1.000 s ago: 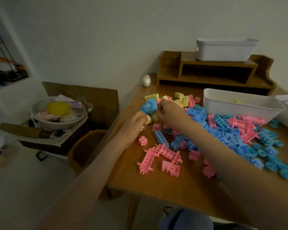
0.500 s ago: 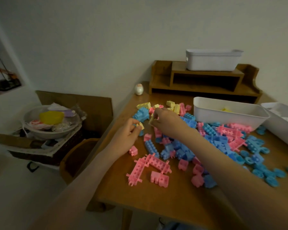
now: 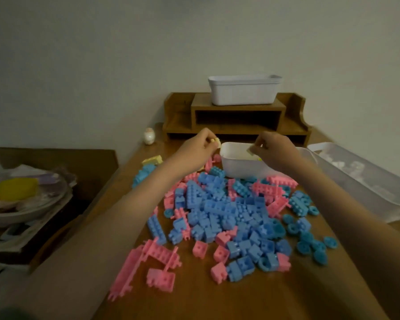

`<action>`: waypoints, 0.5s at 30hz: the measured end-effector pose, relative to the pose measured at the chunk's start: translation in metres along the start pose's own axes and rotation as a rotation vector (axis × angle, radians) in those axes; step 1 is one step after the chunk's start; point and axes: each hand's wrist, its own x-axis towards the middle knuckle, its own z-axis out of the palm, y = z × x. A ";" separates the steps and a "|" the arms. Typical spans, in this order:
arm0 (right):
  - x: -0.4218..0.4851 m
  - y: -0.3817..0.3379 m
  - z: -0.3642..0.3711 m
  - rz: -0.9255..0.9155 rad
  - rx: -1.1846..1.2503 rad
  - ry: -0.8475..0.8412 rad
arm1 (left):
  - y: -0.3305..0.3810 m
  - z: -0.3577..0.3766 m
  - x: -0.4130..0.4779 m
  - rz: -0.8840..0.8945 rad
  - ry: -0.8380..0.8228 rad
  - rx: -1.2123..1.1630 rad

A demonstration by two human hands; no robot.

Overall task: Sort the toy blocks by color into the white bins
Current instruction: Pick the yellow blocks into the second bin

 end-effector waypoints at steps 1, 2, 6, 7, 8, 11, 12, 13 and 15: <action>0.002 0.009 -0.003 0.013 0.004 0.024 | 0.007 0.011 0.011 0.027 -0.014 0.023; 0.005 0.021 -0.006 0.025 0.007 0.033 | 0.015 0.024 0.024 0.056 -0.018 0.052; 0.008 0.044 -0.002 0.065 -0.085 -0.069 | 0.040 0.065 0.057 0.085 0.004 0.162; 0.007 0.046 -0.001 0.069 -0.112 -0.097 | 0.044 0.074 0.062 0.067 -0.017 0.176; 0.007 0.048 0.000 0.059 -0.144 -0.125 | 0.047 0.083 0.067 0.035 -0.041 0.179; 0.008 0.051 0.000 0.032 -0.186 -0.145 | 0.050 0.099 0.078 -0.081 -0.127 0.216; 0.009 0.053 0.000 0.040 -0.167 -0.134 | 0.049 0.103 0.080 -0.087 -0.160 0.231; 0.009 0.054 0.000 0.044 -0.155 -0.115 | 0.048 0.105 0.081 -0.074 -0.190 0.229; 0.008 0.056 0.001 0.026 -0.158 -0.075 | 0.046 0.105 0.076 -0.026 -0.218 0.193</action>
